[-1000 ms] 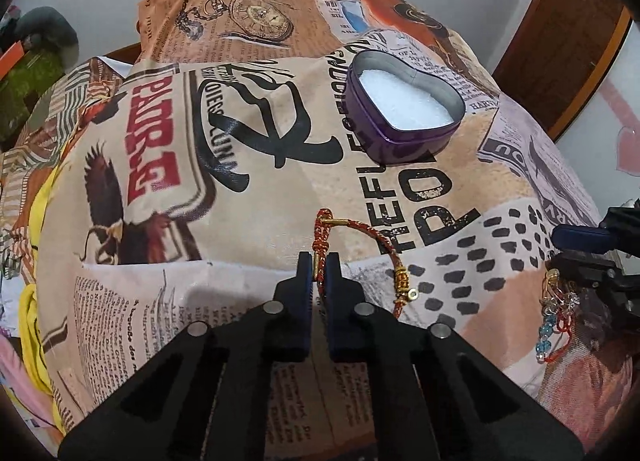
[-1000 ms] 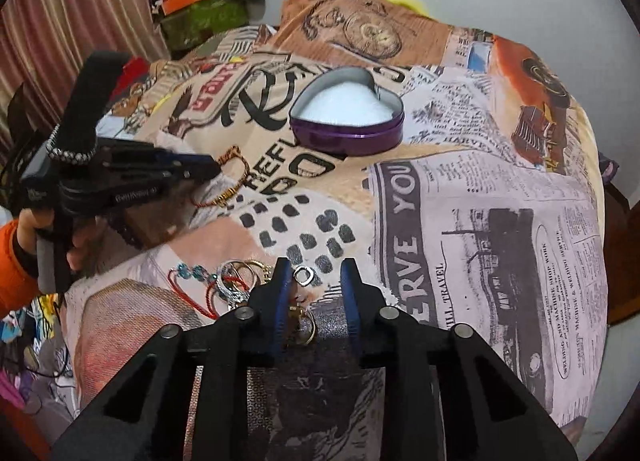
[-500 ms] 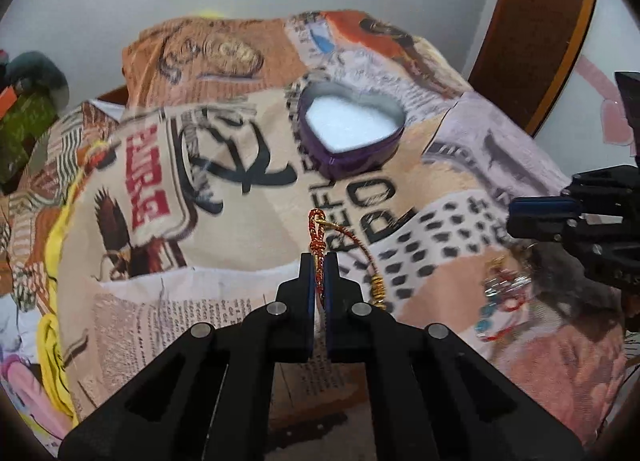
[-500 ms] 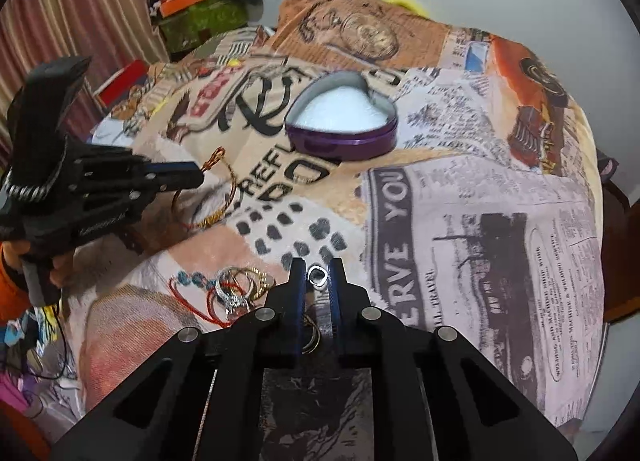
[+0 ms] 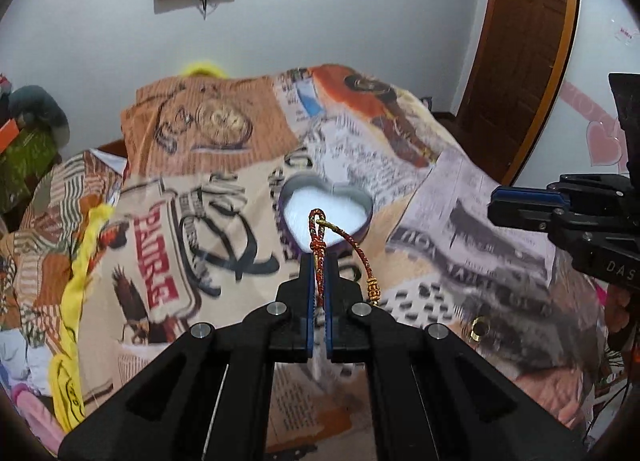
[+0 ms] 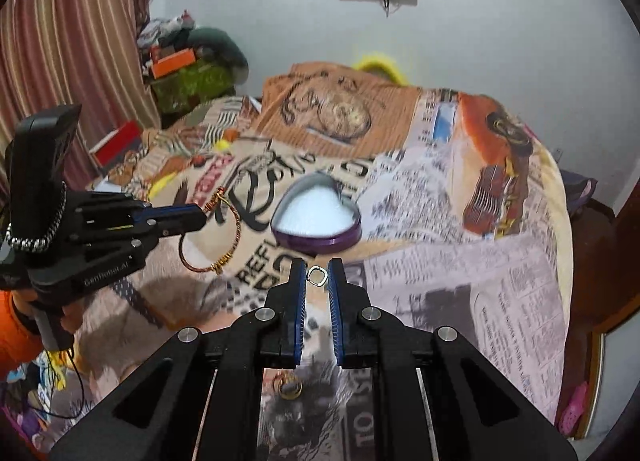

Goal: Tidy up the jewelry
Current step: 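Carry the bracelet with the left tool and ring with the right into the purple heart tin, open both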

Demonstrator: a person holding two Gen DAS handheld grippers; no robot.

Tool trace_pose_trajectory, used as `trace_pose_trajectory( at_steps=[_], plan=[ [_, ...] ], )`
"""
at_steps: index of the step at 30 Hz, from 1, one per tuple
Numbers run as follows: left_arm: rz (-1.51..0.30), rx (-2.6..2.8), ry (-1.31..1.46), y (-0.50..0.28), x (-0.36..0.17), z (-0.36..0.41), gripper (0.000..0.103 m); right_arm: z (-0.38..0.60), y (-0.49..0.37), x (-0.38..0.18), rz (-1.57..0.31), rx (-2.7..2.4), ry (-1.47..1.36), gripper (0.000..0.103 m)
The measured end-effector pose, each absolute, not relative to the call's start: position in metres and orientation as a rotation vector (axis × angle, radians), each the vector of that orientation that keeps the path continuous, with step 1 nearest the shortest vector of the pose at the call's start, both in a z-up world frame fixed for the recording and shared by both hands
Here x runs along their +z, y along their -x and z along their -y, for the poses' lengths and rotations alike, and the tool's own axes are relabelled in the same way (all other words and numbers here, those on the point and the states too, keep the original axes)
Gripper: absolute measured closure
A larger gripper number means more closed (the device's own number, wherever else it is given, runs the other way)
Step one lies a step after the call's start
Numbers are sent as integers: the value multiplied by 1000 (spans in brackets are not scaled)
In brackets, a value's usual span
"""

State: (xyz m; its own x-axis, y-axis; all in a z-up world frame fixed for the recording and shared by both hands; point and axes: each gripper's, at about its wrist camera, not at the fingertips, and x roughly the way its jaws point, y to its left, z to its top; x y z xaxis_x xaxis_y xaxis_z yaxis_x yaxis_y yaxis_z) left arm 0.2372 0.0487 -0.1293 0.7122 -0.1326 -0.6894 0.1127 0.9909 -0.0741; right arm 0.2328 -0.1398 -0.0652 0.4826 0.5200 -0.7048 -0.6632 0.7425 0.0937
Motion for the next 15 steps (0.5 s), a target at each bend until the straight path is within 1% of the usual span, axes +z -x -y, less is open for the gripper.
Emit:
trace_pose_trajectory(
  at_steps=[7,15],
  plan=[
    [-731,-129,19,-263,-121,-46,101,134,-247,-59,-745,730,174,93],
    [-740,-129,26,-298,-129,-47,101,120,-270,-70,-749,724,183,93]
  ],
)
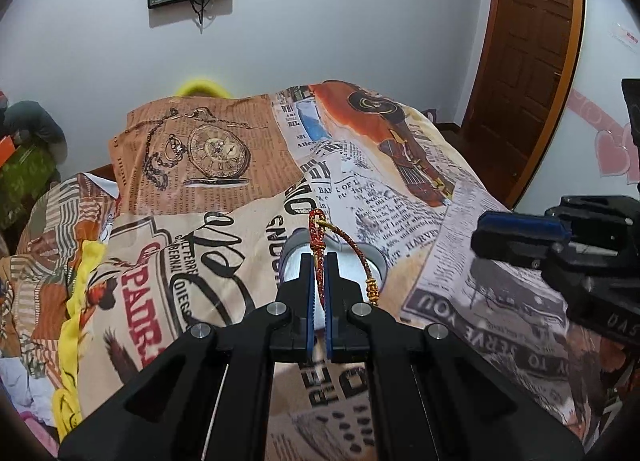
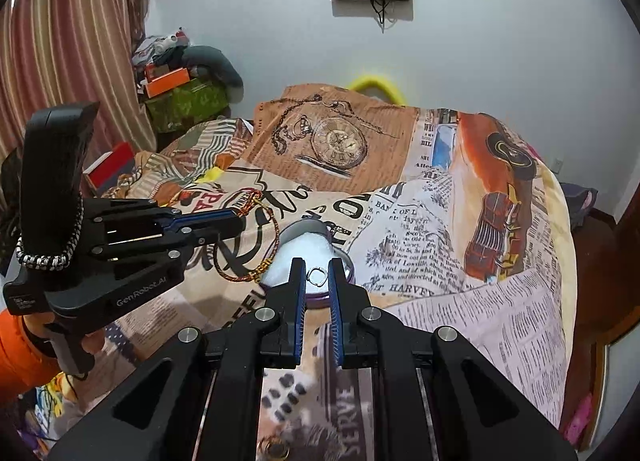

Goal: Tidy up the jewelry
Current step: 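Carry the bracelet with the left tool and ring with the right into the purple heart tin, open both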

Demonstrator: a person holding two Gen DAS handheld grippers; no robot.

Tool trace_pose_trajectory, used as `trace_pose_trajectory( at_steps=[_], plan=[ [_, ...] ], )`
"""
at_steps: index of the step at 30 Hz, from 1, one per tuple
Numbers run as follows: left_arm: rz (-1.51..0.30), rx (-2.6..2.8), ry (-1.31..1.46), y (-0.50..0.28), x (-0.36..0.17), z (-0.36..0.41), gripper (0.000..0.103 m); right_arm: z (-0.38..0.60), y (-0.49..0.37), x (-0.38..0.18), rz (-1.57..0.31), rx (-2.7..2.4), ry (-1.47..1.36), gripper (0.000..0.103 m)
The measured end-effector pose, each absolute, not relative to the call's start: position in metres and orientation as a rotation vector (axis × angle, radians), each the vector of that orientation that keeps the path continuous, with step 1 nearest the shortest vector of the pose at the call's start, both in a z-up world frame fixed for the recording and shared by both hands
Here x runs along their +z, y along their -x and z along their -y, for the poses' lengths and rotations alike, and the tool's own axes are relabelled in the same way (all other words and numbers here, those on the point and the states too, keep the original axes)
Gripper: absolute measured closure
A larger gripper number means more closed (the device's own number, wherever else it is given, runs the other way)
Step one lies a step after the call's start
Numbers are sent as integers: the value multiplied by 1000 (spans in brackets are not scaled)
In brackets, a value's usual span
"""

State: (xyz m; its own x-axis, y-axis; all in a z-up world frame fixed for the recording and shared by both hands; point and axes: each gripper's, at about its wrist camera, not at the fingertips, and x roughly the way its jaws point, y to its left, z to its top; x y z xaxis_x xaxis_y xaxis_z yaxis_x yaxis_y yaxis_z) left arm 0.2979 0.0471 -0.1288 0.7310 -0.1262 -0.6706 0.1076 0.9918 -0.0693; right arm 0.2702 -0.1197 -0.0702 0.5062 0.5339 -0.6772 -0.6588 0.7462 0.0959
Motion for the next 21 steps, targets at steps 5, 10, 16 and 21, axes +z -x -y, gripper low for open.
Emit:
trace_pose_trajectory(
  at_steps=[5,10,16,21],
  plan=[
    [-774,-134,47,-319,-141,-51,101,109,-286,-84,-779,729,193,93],
    [-830,-156,64,-339,-160,-55,101,96,-301,-100,-825,737,217,93],
    [-882,-177,75,-355,-178,-57,101,84,-318,-121,-910,753,234,93],
    [-897,-171,38,-359,-186,-52,101,78,-330,-138,-992,765,220,93]
  ],
)
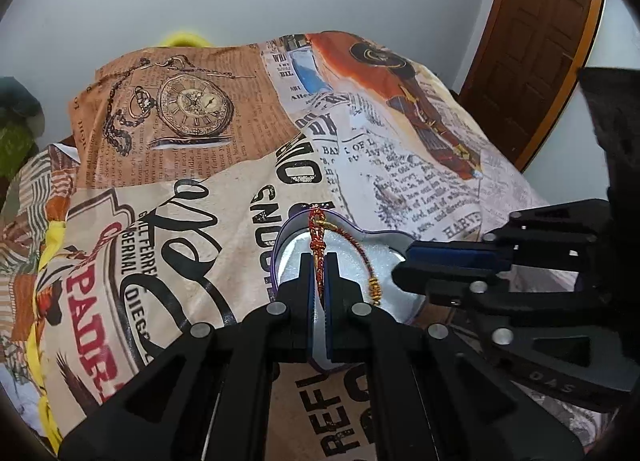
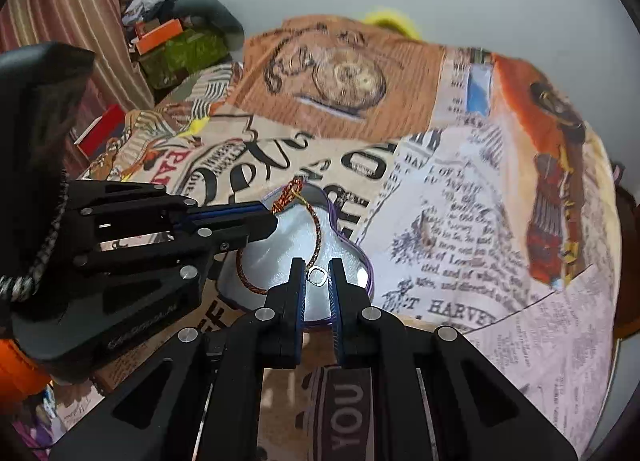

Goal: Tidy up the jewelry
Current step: 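Carry the bracelet with the left tool and ring with the right into the purple heart tin, open both, then lift both open tools away from the heart tin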

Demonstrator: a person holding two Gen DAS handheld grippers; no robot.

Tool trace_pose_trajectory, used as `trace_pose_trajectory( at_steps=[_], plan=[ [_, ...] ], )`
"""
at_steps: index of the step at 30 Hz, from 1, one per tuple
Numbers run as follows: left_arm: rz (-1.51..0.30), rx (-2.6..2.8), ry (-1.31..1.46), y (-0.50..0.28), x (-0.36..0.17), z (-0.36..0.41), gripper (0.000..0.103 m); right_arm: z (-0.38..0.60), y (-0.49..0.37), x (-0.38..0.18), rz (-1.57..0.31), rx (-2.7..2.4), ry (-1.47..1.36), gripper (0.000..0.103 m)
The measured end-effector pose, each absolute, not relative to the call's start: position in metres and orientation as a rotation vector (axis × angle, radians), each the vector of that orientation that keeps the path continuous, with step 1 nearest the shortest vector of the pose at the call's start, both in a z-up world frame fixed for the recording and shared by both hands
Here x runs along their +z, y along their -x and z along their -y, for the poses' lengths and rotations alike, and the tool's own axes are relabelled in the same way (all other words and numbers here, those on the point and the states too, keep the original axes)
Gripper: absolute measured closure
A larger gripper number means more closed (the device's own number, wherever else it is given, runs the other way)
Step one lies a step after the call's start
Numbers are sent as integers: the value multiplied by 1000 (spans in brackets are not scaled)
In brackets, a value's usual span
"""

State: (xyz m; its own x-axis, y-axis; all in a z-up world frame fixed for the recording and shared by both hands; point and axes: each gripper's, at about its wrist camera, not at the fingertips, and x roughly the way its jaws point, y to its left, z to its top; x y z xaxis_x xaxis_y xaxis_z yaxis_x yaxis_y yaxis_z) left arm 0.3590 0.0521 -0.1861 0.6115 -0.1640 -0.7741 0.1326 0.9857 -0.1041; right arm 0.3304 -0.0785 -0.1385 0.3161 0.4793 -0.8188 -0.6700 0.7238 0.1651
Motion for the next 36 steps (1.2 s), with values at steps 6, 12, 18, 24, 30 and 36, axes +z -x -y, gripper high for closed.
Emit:
trace_pose_trajectory(
  at_steps=[6,12,18,24,30,36],
  plan=[
    [-906,-165,14,-361,-191,-52,101,76,-335,-148,-1023,761,223,93],
    [-918,-158,25,-362,-195,-55,101,72,-335,-150,-1019,757,245,93],
    [-917,-161,20,-357,-189,-55,97,68,-333,-150,-1007,746,281,93],
    [-902,-144,17,-348,-176,-58,84,69,-327,-142,-986,713,296,82],
    [-856,-116,10,-329,-154,-62,72,78,-315,-120,-925,687,295,65],
    [-805,-111,-13,-301,-127,-59,62,90,-296,-91,-857,669,284,65]
  ],
)
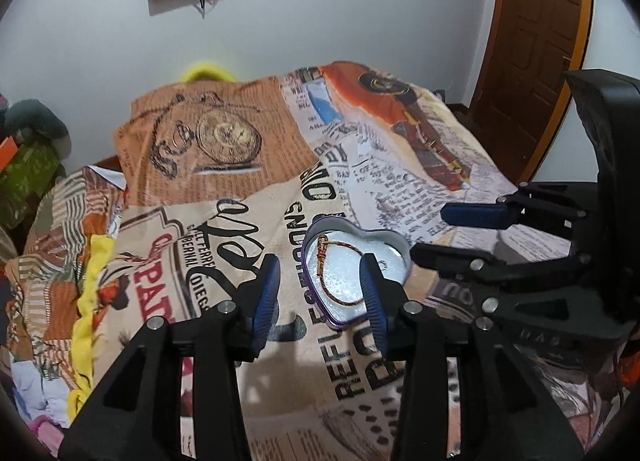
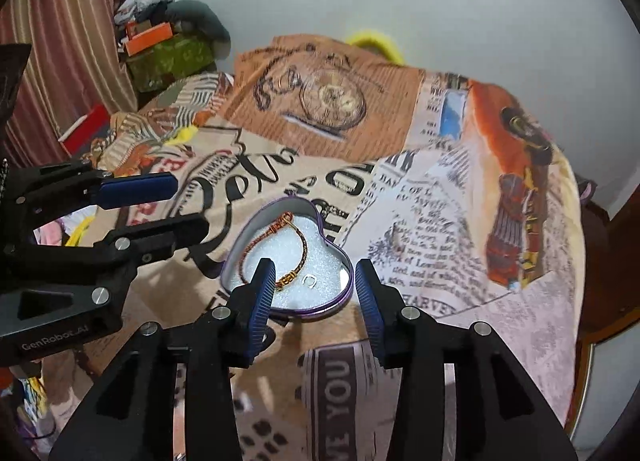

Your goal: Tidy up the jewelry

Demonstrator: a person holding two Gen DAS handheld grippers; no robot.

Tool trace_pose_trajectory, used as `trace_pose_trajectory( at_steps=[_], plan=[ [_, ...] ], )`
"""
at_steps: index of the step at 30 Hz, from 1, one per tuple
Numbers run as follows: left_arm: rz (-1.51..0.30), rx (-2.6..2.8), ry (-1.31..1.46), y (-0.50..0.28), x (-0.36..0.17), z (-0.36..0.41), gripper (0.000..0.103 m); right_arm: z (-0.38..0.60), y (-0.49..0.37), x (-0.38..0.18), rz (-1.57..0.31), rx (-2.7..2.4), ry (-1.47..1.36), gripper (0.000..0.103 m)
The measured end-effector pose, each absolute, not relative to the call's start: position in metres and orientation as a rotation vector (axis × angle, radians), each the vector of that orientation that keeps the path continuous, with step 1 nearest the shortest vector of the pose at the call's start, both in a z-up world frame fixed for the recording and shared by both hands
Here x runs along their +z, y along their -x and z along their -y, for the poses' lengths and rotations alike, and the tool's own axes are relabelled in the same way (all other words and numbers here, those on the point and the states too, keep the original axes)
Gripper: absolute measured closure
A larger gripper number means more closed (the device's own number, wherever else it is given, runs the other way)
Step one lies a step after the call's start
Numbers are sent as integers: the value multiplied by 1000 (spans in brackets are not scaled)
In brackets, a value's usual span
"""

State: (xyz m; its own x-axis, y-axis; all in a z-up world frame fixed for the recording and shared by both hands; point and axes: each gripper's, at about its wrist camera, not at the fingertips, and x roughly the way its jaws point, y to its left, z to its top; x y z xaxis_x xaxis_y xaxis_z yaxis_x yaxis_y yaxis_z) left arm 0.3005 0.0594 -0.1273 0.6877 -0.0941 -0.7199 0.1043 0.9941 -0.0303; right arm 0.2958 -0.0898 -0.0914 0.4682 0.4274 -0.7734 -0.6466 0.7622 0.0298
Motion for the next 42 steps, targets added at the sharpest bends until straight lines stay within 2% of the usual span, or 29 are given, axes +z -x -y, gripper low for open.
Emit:
trace_pose_trajectory(
  at_steps=[10,14,18,42],
  plan=[
    [-722,-137,-55,-241,-85,-40,55,119,-246,-49,-751,666,235,64],
    [-699,-151,-72,-218,-79,-32,50,130,-226,-44,-728,661,233,56],
    [-699,-167,-73,-202,-80,-26,49,137,-209,-49,-729,655,247,56],
    [-881,-208,-27,-161,-170,-13,49,154,-176,-133,-919,667,317,56]
  ],
)
